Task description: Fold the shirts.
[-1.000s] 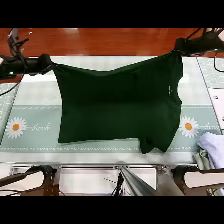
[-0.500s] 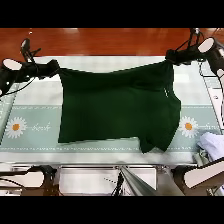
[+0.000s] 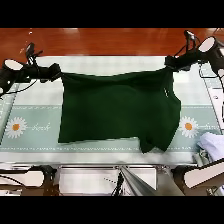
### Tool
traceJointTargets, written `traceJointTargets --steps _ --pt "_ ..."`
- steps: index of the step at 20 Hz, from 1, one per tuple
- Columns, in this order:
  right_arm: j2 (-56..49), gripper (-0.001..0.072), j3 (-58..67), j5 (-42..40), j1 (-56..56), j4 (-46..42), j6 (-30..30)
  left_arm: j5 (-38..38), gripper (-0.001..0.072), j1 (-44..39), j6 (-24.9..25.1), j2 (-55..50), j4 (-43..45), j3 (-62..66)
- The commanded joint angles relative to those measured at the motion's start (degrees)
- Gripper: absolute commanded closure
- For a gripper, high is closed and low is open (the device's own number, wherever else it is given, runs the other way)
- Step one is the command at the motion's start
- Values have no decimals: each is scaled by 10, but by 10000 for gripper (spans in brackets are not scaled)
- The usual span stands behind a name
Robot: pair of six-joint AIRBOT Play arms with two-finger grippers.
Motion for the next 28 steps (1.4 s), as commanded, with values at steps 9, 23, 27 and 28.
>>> traceJointTargets --steps 9,23,27,28 --pt "5 671 0 134 0 -122 19 -180 687 26 25 -3 53 4" --pt "7 352 0 252 -6 -124 -37 -218 243 36 27 -7 66 14" --pt "42 341 -8 322 -42 -213 -20 -350 247 81 1 11 148 20" --pt "63 341 -29 321 -58 -217 -15 -367 248 98 2 26 166 3"
